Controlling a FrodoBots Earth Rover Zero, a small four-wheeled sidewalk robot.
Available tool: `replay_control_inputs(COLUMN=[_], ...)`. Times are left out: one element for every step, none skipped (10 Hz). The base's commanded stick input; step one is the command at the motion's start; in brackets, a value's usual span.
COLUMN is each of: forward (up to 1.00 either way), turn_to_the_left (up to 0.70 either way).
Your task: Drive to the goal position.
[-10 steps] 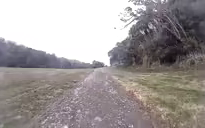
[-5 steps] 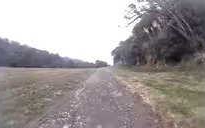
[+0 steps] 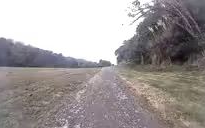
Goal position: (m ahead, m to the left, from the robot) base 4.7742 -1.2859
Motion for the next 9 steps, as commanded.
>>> replay_control_inputs(forward=[0.45,0.45,0.45,0.45,0.45,0.45,0.45,0.45,0.45], turn_to_the_left=[-0.27,-0.27,-0.27,-0.27,-0.27,-0.27,-0.27,-0.27,-0.12])
